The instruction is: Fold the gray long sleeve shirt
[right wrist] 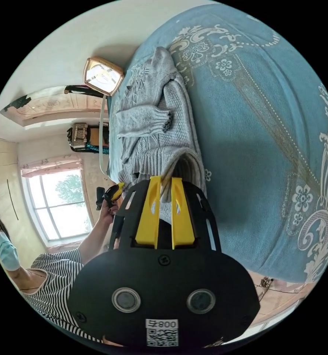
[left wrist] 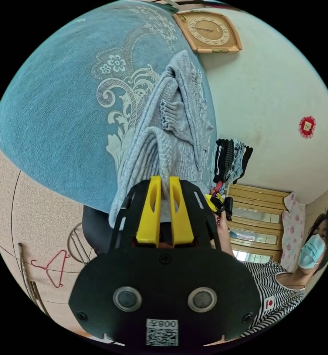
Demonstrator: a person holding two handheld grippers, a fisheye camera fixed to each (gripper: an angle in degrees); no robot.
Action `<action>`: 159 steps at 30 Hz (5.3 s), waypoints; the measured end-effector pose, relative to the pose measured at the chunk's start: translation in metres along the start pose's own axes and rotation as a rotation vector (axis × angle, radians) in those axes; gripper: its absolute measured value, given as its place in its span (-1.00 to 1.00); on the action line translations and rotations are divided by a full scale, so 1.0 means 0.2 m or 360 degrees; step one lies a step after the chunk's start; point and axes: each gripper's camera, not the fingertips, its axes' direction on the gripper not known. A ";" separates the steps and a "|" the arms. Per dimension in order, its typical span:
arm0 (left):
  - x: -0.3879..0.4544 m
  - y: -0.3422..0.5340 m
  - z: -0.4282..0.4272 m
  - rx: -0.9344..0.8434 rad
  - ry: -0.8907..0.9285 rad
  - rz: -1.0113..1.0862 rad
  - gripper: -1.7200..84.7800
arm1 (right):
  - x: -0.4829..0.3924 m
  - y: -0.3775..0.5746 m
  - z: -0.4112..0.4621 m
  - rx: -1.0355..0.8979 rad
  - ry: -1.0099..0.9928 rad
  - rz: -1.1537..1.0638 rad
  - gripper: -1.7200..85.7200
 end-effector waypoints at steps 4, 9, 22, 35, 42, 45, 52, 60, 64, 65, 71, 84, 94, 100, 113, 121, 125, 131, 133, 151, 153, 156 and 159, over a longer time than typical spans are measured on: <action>0.04 -0.05 0.00 0.0010 0.0097 0.0011 -0.88 | -0.03 -0.03 0.01 -0.0034 -0.0003 -0.0008 -0.88; 0.16 -0.11 -0.07 0.0089 0.0301 0.0082 -0.88 | -0.11 -0.03 -0.10 0.0026 -0.0149 -0.0091 -0.91; 0.41 -0.79 -0.07 0.0354 0.0262 -0.0001 -0.84 | -0.16 -0.46 -0.28 0.0272 -0.0456 0.0048 -0.93; 0.76 -0.76 0.19 0.0163 -0.0210 0.0388 -0.79 | -0.66 -0.45 0.00 0.0173 0.0338 -0.0433 -0.84; 1.18 -0.91 0.53 0.0029 -0.0730 0.0726 -0.79 | -0.98 -0.54 0.34 0.0076 0.0933 -0.0730 -0.85; 1.23 -0.96 0.67 -0.0033 -0.0903 0.0754 -0.84 | -1.01 -0.57 0.50 0.0011 0.1089 -0.0751 -0.89; 1.32 -0.91 0.64 0.0029 -0.0835 0.0774 -0.91 | -1.02 -0.53 0.55 0.0038 0.1052 -0.0723 -0.95; 1.49 -0.83 0.54 0.0163 -0.0745 0.0891 -0.93 | -1.11 -0.38 0.39 0.0206 0.0933 -0.0814 -0.96; 1.52 -0.86 0.55 0.0180 -0.0789 0.0889 -0.92 | -1.13 -0.38 0.35 0.0303 0.0931 -0.0813 -0.96; 1.51 -0.87 0.56 0.0180 -0.0794 0.0870 -0.92 | -1.12 -0.40 0.35 0.0313 0.0917 -0.0788 -0.96; 1.35 -0.94 0.63 0.0088 -0.0816 0.0719 -0.89 | -1.01 -0.52 0.45 0.0195 0.0947 -0.0681 -0.96; 1.17 -0.62 0.31 0.0143 -0.0664 0.0749 -0.83 | -0.92 -0.31 0.35 0.0245 0.0889 -0.0818 -0.91; 1.02 -0.72 0.35 0.0097 -0.0747 0.0640 -0.92 | -0.79 -0.56 0.45 0.0137 0.1076 -0.0653 -0.97; 0.91 -0.52 0.04 0.0222 -0.0592 0.0657 -0.83 | -0.67 -0.37 0.18 0.0306 0.0821 -0.0624 -0.95; 0.39 -0.19 -0.10 -0.0097 -0.0335 0.0396 -0.78 | -0.02 0.23 -0.15 0.0110 0.0210 -0.0249 -0.82; 0.28 -0.14 -0.14 -0.0109 -0.0316 0.0367 -0.87 | 0.10 0.22 -0.09 0.0025 0.0166 -0.0234 -0.84; 0.26 -0.10 -0.21 -0.0088 -0.0236 0.0404 -0.88 | 0.13 0.22 -0.13 0.0003 0.0097 -0.0272 -0.88; 0.22 0.02 -0.36 -0.0038 -0.0061 0.0509 -0.88 | 0.15 0.30 -0.28 0.0035 -0.0059 -0.0381 -0.90; 0.17 0.07 -0.40 -0.0035 -0.0065 0.0544 -0.88 | 0.17 0.34 -0.30 0.0052 -0.0086 -0.0397 -0.91; -0.25 0.23 -0.34 -0.0084 0.0012 0.0356 -0.81 | 0.59 0.41 -0.20 0.0016 -0.0223 -0.0154 -0.89; -0.26 0.24 -0.35 -0.0060 0.0032 0.0361 -0.78 | 0.58 0.40 -0.20 0.0023 -0.0194 -0.0168 -0.88; -0.28 0.25 -0.35 -0.0043 0.0044 0.0344 -0.76 | 0.60 0.38 -0.21 0.0020 -0.0147 -0.0128 -0.87; -0.29 0.23 -0.33 -0.0041 0.0051 0.0333 -0.75 | 0.61 0.35 -0.25 0.0123 -0.0233 -0.0125 -0.85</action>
